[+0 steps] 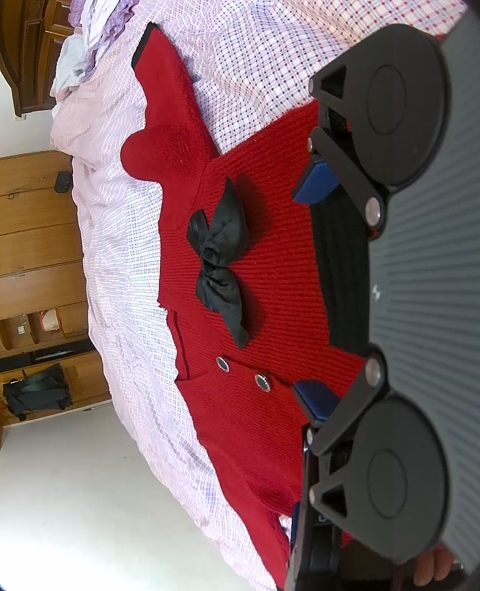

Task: Fold small clothes
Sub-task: 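Move the right tool toward the black-cuffed sleeve of the red cardigan, then grasp the black cuff of the sleeve with the right tool, then lift the sleeve with the right tool and fold it across the cardigan body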

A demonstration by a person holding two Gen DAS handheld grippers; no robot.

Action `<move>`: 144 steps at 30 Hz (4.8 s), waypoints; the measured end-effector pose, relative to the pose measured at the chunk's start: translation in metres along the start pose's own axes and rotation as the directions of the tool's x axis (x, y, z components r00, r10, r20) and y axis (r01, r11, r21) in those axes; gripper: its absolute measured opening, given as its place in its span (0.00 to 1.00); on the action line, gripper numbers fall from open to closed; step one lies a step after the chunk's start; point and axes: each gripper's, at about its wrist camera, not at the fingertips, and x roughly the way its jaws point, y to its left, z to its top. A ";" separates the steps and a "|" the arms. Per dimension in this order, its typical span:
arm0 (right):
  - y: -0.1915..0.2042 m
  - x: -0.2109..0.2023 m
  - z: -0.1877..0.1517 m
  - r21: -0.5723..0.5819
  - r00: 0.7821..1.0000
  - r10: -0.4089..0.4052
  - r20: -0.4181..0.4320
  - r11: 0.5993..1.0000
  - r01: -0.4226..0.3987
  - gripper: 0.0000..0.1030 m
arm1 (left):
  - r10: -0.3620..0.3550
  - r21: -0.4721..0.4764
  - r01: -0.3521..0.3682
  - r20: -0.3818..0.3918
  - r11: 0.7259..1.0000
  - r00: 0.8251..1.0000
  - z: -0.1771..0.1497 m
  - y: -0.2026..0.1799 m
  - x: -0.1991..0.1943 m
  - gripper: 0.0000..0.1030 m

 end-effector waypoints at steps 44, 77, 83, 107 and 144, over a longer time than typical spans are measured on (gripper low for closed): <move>-0.283 0.111 0.120 0.357 0.991 -0.135 -0.005 0.925 0.128 1.00 | 0.048 0.026 -0.045 -0.103 0.999 0.994 0.048 -0.041 0.074 1.00; -0.327 0.041 0.119 0.458 0.937 -0.303 0.171 0.867 0.197 0.13 | 0.038 0.050 -0.033 -0.089 0.998 0.995 0.040 -0.042 0.076 1.00; -0.313 -0.001 0.100 0.468 0.934 -0.278 0.225 0.872 0.147 0.13 | 0.013 0.071 -0.004 -0.120 0.997 0.993 0.049 -0.036 0.073 1.00; -0.173 -0.010 0.151 0.295 0.936 -0.047 0.350 0.953 -0.063 0.13 | 0.037 0.112 -0.034 -0.022 0.993 0.999 0.054 0.008 0.017 1.00; 0.072 0.123 0.061 0.053 0.937 0.343 -0.066 0.939 -0.340 0.32 | 0.172 -0.065 -0.177 -0.073 0.982 0.982 0.037 0.136 0.024 1.00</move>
